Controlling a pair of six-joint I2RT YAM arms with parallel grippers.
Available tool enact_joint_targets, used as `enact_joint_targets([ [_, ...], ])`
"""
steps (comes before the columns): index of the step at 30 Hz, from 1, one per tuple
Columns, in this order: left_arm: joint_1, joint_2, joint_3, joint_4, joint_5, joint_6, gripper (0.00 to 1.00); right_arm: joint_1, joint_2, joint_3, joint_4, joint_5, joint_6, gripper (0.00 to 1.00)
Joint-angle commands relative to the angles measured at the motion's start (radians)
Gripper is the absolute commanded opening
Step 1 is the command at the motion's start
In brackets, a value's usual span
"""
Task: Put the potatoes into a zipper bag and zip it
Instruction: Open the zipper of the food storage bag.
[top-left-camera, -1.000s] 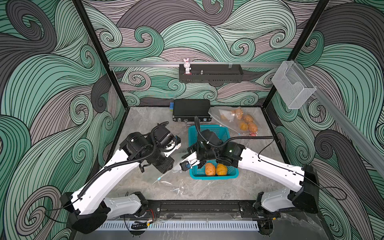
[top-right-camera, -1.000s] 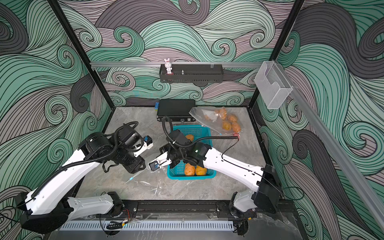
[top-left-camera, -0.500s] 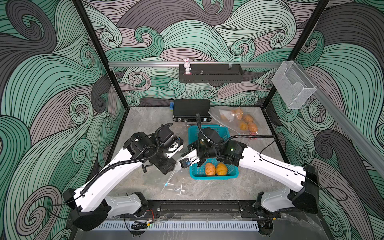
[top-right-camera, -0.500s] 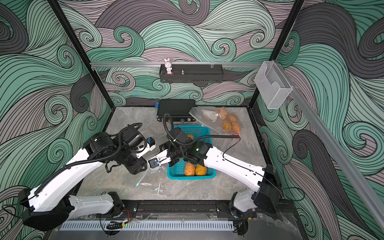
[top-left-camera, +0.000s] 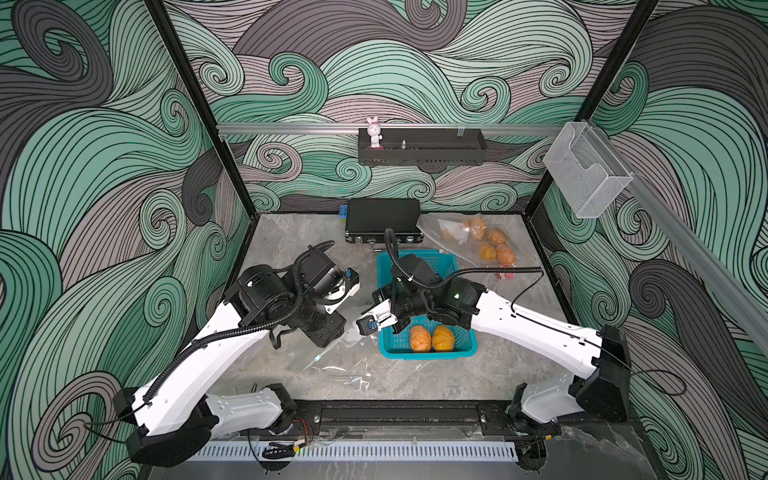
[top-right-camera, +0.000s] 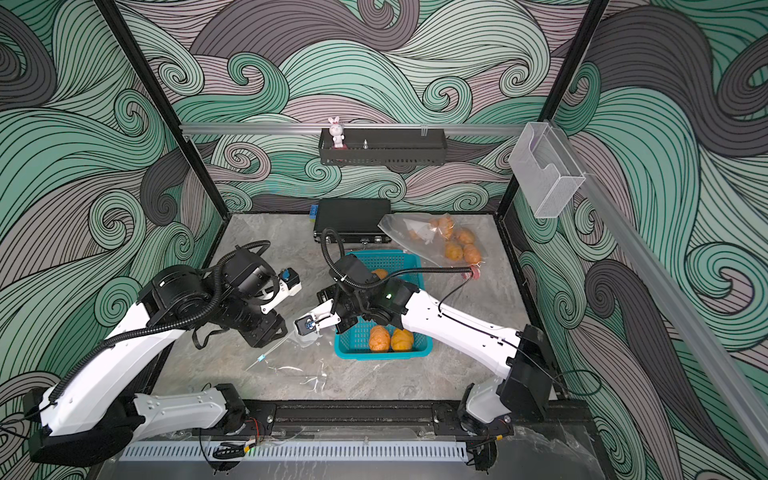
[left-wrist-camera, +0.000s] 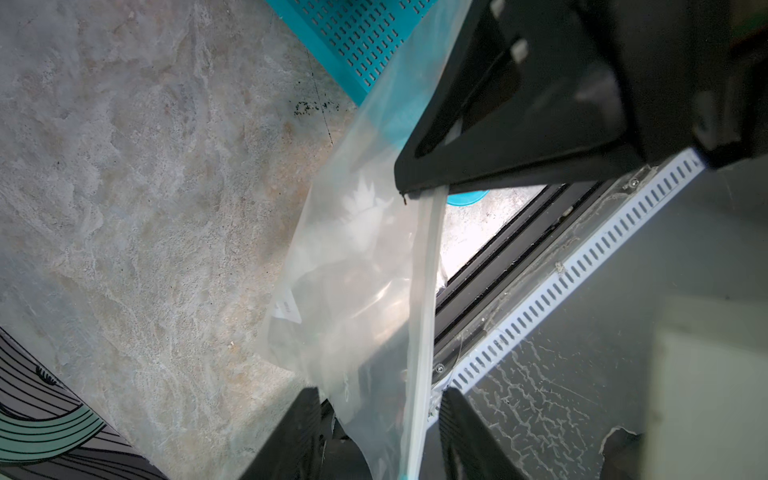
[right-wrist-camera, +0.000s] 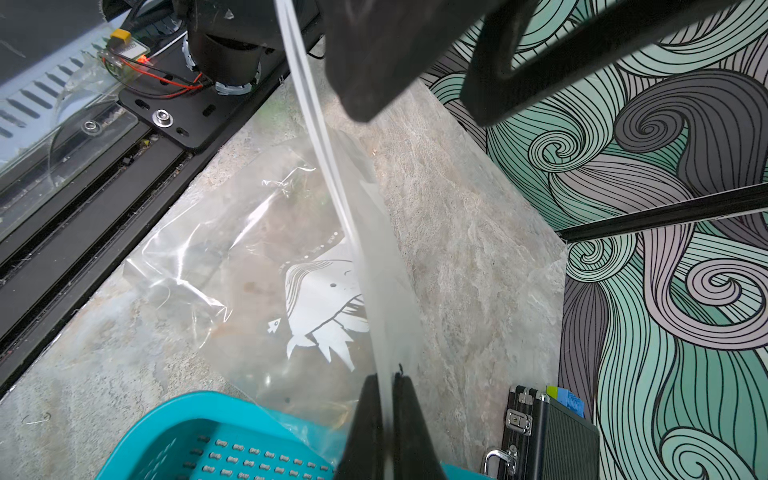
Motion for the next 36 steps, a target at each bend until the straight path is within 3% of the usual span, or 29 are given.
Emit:
enact_joint_targets([
  [1, -0.006, -0.004, -0.004, -0.028, 0.013, -0.014, 0.49, -0.004, 0.005, 0.031, -0.022, -0.031, 0.015, 0.00],
  [27, -0.051, 0.081, 0.030, -0.052, 0.009, -0.013, 0.47, -0.015, -0.010, 0.035, -0.044, -0.032, 0.013, 0.00],
  [36, -0.051, 0.038, 0.038, -0.056, -0.018, -0.019, 0.46, -0.049, -0.020, 0.025, -0.044, -0.071, 0.000, 0.00],
])
